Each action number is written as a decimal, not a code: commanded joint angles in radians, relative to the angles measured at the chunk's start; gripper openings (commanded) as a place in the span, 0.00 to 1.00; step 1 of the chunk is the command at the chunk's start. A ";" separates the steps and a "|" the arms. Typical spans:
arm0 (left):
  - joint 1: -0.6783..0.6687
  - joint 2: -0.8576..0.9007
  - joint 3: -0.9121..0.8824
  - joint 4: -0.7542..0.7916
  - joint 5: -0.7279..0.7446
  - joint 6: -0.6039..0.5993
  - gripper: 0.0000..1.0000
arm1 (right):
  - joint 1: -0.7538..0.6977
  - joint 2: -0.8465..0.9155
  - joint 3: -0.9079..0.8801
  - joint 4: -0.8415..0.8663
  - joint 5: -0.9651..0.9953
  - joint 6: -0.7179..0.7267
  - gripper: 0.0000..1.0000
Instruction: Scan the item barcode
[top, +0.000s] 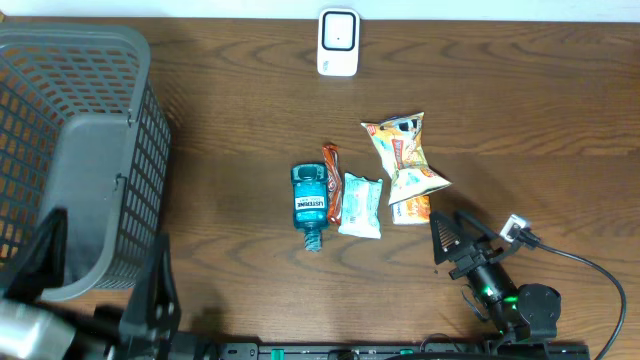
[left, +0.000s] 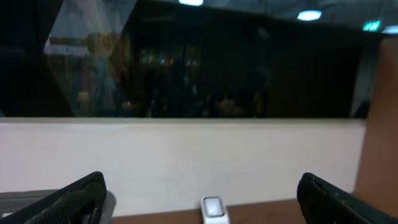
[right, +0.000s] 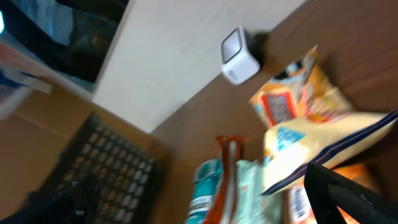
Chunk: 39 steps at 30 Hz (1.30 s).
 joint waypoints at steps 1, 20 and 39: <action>-0.002 -0.081 -0.004 -0.003 0.051 -0.076 0.98 | -0.007 -0.002 -0.003 -0.001 -0.101 0.111 0.99; 0.003 -0.322 -0.045 -0.032 0.211 -0.073 0.98 | -0.007 0.133 0.399 -0.565 -0.048 -0.412 0.99; 0.047 -0.326 -0.093 -0.033 0.030 0.114 0.98 | 0.210 1.071 0.996 -0.702 0.436 -0.599 0.99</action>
